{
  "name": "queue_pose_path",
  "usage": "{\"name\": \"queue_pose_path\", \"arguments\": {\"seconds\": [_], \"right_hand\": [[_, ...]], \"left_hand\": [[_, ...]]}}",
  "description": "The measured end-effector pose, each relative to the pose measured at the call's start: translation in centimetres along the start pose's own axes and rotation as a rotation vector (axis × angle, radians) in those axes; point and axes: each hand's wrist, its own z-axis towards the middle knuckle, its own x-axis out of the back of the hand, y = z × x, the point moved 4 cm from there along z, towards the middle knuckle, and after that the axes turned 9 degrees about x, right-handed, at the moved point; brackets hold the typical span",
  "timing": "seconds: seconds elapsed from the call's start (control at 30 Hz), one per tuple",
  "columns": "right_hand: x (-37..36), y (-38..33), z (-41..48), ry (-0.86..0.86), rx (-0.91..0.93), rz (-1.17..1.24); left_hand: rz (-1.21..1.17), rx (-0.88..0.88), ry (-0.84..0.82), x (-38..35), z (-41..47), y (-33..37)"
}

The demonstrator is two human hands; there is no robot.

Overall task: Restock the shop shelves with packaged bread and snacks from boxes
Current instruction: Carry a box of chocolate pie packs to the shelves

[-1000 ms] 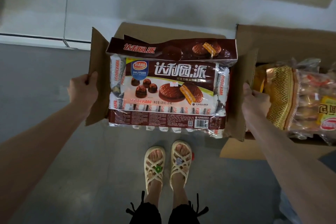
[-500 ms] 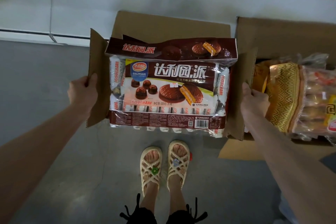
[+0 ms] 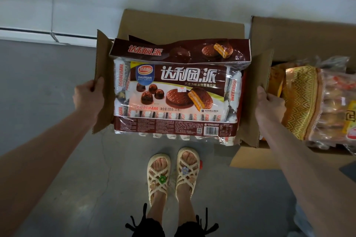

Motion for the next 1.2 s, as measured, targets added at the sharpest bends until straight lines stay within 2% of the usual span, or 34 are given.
{"name": "queue_pose_path", "arguments": {"seconds": [0.37,0.7,0.93,1.2], "right_hand": [[0.5,-0.7,-1.8,-0.009,0.001,0.104],[3.9,-3.9,-6.3,-0.162,0.108,0.083],[8.6,-10.6,-11.5,-0.214,0.264,0.084],[18.9,-22.2,-18.2,-0.240,0.493,0.223]], "left_hand": [[0.014,-0.035,-0.040,2.2,0.2,-0.5],[-0.041,0.018,-0.114,5.3,-5.5,0.4],[-0.135,-0.092,-0.216,9.8,-12.9,4.7],[-0.271,-0.293,-0.235,18.3,-23.7,14.9]]}}
